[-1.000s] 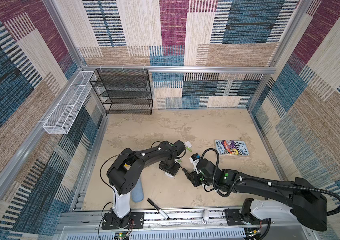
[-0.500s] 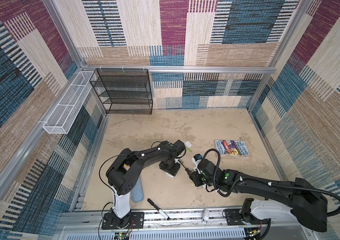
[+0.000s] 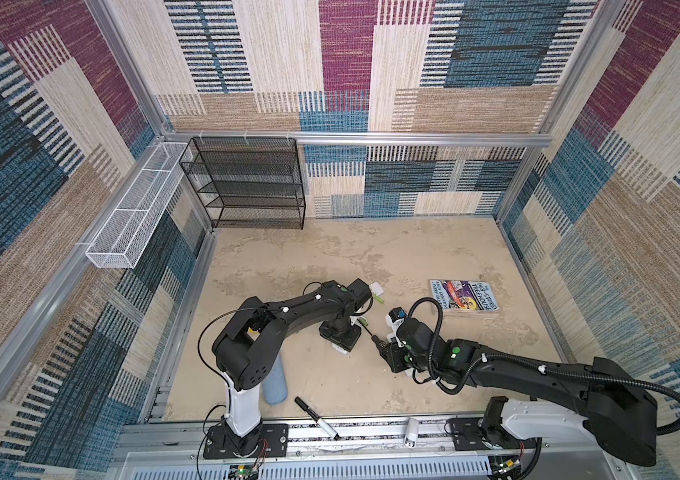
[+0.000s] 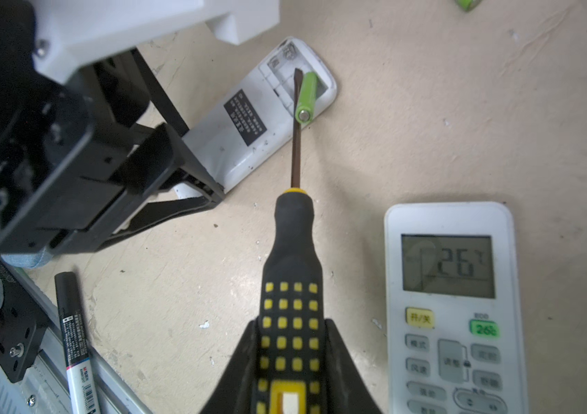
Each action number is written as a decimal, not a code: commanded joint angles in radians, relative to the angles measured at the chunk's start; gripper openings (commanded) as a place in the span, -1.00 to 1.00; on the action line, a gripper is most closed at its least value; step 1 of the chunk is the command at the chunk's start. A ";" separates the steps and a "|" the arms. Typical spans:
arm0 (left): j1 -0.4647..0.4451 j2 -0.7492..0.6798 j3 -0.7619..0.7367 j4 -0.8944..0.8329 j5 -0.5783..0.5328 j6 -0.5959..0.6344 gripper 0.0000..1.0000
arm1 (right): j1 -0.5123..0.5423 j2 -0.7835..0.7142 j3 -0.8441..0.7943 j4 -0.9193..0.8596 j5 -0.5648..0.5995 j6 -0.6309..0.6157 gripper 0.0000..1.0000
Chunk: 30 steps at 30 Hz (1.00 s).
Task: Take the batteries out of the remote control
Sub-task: 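Lever the remaining green battery out of the compartment with the right gripper's screwdriver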
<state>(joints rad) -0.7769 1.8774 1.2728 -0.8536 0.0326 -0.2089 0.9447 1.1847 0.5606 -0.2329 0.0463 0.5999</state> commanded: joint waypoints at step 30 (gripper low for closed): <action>0.015 0.009 0.017 -0.026 0.035 0.016 0.04 | -0.025 -0.071 -0.078 0.169 -0.072 -0.049 -1.00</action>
<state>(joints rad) -0.7624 1.8820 1.2816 -0.8722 0.0425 -0.2058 0.9195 1.1194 0.5011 -0.1425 -0.0093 0.5304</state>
